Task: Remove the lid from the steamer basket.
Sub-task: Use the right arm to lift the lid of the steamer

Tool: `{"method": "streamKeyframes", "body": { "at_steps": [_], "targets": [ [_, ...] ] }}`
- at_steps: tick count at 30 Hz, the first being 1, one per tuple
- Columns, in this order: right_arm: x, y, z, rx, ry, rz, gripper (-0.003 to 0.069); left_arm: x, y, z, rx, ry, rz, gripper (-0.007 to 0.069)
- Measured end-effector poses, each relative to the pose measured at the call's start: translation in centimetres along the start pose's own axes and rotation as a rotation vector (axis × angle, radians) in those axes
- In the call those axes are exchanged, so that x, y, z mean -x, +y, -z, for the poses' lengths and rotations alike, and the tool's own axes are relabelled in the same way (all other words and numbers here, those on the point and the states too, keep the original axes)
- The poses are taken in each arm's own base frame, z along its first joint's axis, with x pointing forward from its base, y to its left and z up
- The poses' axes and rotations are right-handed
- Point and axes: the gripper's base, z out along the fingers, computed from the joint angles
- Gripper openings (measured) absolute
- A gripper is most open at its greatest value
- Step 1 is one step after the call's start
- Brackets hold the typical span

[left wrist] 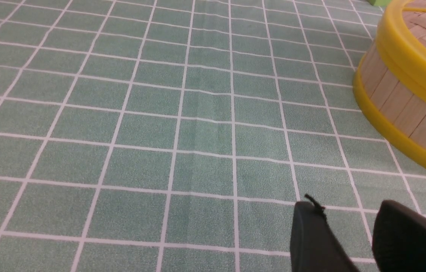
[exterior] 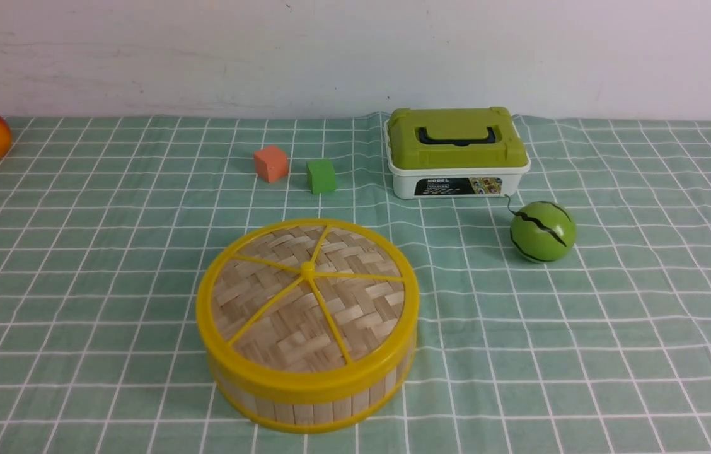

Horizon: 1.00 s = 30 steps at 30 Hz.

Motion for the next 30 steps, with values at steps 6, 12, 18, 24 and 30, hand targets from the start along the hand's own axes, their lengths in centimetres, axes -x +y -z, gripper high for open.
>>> {"method": "streamKeyframes", "body": {
  "at_steps": [6,12,18,24,30],
  "targets": [
    [0.0,1.5,0.1,0.163,0.051,-0.631,0.0241,0.0,0.0,0.0,0.0,0.0,0.0,0.0239],
    [0.2,2.5,0.3,0.278,0.113,-1.062,0.0241,0.0,0.0,0.0,0.0,0.0,0.0,0.0239],
    [0.2,2.5,0.3,0.279,0.1,-0.999,0.0241,0.0,0.0,0.0,0.0,0.0,0.0,0.0239],
    [0.2,2.5,0.3,0.28,0.097,-0.976,0.0241,0.0,0.0,0.0,0.0,0.0,0.0,0.0239],
    [1.9,2.7,1.0,0.31,0.029,-0.828,0.0208,0.0,0.0,0.0,0.0,0.0,0.0,0.0239]
  ]
}}
